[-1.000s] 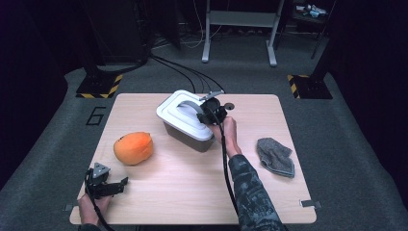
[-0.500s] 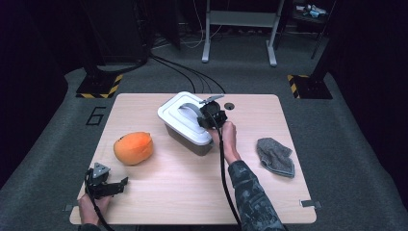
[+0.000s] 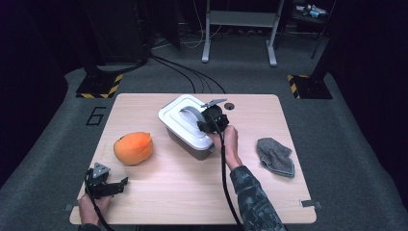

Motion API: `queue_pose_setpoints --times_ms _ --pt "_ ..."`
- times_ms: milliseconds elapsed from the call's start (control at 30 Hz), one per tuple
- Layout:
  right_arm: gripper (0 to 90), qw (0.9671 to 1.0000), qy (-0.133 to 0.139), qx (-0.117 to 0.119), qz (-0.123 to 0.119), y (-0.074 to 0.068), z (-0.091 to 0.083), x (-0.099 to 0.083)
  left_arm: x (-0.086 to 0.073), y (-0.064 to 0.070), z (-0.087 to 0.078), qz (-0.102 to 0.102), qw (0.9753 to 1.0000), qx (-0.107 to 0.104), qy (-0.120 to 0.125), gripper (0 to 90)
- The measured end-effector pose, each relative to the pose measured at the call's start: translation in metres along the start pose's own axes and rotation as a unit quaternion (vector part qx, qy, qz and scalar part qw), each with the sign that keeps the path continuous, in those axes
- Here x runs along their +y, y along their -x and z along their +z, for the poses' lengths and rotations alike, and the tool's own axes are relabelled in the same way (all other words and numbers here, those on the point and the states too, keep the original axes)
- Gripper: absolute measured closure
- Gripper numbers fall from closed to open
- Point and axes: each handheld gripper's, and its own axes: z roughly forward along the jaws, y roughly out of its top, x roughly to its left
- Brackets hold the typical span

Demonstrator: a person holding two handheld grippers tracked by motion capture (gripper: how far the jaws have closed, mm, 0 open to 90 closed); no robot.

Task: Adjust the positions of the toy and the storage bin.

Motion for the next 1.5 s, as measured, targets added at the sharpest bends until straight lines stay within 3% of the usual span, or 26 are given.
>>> queue_pose_setpoints --times_ms 267,433,567,1033,1133,1233,1333,1433,1467,1500 --pt "58.2 0.9999 0.007 0.001 -0.009 0.002 0.001 0.012 0.000 0.000 0.000 0.000 1.0000 0.000 0.001 11.9" --pt "65.1 0.9999 0.005 0.008 -0.011 0.001 0.004 0.021 0.000 0.000 0.000 0.000 1.0000 0.000 0.000 11.9" --pt "66.1 0.9999 0.005 0.000 -0.016 -0.002 0.005 0.021 0.000 0.000 0.000 0.000 1.0000 0.000 0.000 11.9" --pt "66.4 0.9997 -0.009 -0.015 0.015 -0.015 -0.001 0.019 0.000 0.000 0.000 0.000 1.0000 -0.001 -0.001 11.9" --pt "66.2 0.9995 -0.014 -0.018 0.021 -0.023 -0.005 0.016 0.000 0.000 0.000 0.000 1.0000 0.000 0.000 11.9" --pt "63.1 0.9998 -0.013 -0.010 0.005 -0.023 -0.007 0.017 0.000 0.000 0.000 0.002 1.0000 0.000 -0.002 11.9" --pt "52.6 0.9999 -0.005 0.010 -0.005 -0.020 -0.007 0.026 0.000 0.000 0.000 -0.005 1.0000 -0.002 -0.001 11.9" --pt "50.3 0.9998 -0.014 0.008 -0.012 -0.019 -0.006 0.032 0.000 0.000 0.000 -0.004 1.0000 -0.002 -0.002 11.9" --pt "50.7 0.9994 -0.014 0.017 -0.026 -0.020 -0.001 0.040 0.001 0.000 -0.001 -0.005 0.9999 -0.006 -0.008 11.9" --pt "52.4 0.9993 -0.017 0.010 -0.033 -0.022 0.001 0.043 0.001 0.000 -0.001 -0.004 0.9999 -0.006 -0.009 11.9"
